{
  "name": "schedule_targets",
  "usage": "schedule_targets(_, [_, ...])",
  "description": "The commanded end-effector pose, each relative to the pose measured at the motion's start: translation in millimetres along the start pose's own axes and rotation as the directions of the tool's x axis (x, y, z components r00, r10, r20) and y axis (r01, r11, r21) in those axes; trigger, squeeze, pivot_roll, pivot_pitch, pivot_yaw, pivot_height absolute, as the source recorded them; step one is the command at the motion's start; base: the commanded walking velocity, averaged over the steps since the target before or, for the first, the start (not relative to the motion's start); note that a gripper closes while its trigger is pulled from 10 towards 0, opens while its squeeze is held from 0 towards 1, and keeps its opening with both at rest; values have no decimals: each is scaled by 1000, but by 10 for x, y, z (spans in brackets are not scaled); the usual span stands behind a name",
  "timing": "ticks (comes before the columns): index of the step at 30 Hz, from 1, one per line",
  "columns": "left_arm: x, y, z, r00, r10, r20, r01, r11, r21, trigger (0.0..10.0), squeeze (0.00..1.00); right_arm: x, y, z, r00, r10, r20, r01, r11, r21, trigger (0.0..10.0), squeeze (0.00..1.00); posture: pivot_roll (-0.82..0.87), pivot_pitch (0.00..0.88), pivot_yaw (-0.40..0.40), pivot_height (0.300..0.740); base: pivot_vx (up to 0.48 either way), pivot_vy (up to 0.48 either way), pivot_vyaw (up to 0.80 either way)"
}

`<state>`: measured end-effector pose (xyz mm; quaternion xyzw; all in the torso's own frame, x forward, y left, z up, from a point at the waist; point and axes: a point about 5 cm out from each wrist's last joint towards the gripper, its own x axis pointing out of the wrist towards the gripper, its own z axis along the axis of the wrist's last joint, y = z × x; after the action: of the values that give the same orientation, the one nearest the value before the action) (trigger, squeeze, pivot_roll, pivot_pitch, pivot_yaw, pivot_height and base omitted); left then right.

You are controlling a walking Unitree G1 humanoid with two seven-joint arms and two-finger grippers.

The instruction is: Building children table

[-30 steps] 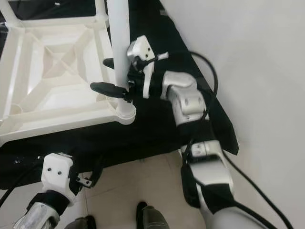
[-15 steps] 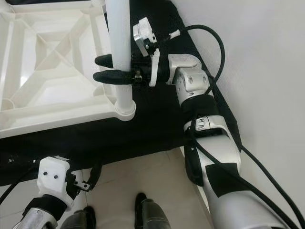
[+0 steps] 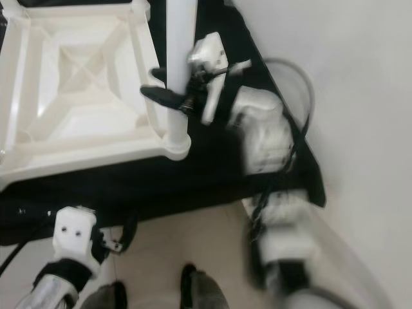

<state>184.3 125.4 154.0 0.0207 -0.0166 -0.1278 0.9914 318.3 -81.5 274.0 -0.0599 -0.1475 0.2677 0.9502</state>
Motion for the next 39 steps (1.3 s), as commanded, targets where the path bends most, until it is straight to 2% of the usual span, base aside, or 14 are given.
schedule_targets(1, [-15, 14, -78, 999, 5, -34, -5, 1000, -7, 10000, 0, -182, 0, -337, 968, -145, -202, 132, 988, -80, 0, 0, -3, 256, -102, 740, 0, 0, 0])
schedule_targets(3, [34, 25, -94, 999, -1, -32, 0, 1000, -1, 10000, 0, -64, 175, -357, 975, -101, -197, 100, 995, -12, 0, 0, -10, 221, -74, 740, 0, 0, 0])
schedule_targets(11, [105, 45, -115, 1000, 1, -28, -1, 1000, 8, 10000, 0, 251, 271, -245, 980, -98, -175, 109, 993, 55, 0, 0, 1, 204, -84, 740, 0, 0, 0])
schedule_targets(12, [106, 51, -116, 1000, 4, -27, -4, 1000, 8, 10000, 0, 261, 291, -200, 978, -118, -175, 130, 990, 59, 8275, 0, 4, 205, -86, 740, 0, 0, 0])
schedule_targets(13, [105, 54, -115, 1000, 6, -27, -6, 1000, 9, 10000, 0, 277, 326, -154, 985, -82, -152, 97, 990, 99, 10000, 0, 10, 207, -90, 740, 0, 0, 0])
schedule_targets(14, [105, 54, -115, 1000, 6, -27, -6, 1000, 9, 10000, 0, 277, 326, -154, 985, -82, -152, 97, 990, 99, 10000, 0, 10, 207, -90, 740, 0, 0, 0])
schedule_targets(15, [103, 55, -114, 1000, 7, -26, -7, 1000, 9, 10000, 0, 286, 352, -100, 993, -33, -112, 46, 993, 113, 10000, 596, 16, 211, -92, 740, 0, 0, 0])
schedule_targets(16, [103, 55, -114, 1000, 7, -26, -7, 1000, 9, 10000, 0, 286, 352, -100, 993, -33, -112, 46, 993, 113, 10000, 596, 16, 211, -92, 740, 0, 0, 0])
schedule_targets(17, [98, 53, -111, 1000, 8, -26, -7, 1000, 9, 10000, 0, 305, 405, -42, 994, 103, -45, -94, 982, 163, 10000, 1000, 17, 216, -92, 740, 0, 0, 0])
schedule_targets(21, [94, 43, -106, 1000, 6, -25, -5, 1000, 9, 10000, 0, 289, 425, 46, 942, 326, 75, -335, 927, 170, 10000, 1000, 20, 225, -94, 740, 0, 0, 0])
schedule_targets(25, [69, 7, -85, 1000, -2, -23, 2, 1000, 2, 10000, 0, 256, 238, 20, 839, 535, 98, -539, 843, 12, 10000, 1000, 27, 243, -97, 740, 0, 0, 0])
schedule_targets(26, [47, -7, -75, 1000, -4, -23, 4, 1000, 1, 10000, 0, 295, 150, 5, 829, 552, 86, -555, 832, 6, 10000, 0, 47, 265, -106, 740, 0, 0, 0])
schedule_targets(31, [-29, -34, -55, 1000, -5, -28, 5, 1000, -1, 10000, 0, 406, -34, 26, 796, 601, 78, -605, 796, 39, 10000, 0, 68, 291, -109, 740, 0, 0, 0])
schedule_targets(39, [-204, -54, -30, 998, 5, -59, -5, 1000, -4, 10000, 0, 489, -232, 107, 655, 754, 46, -756, 654, 42, 10000, 0, 104, 345, -107, 740, 0, 0, 0])
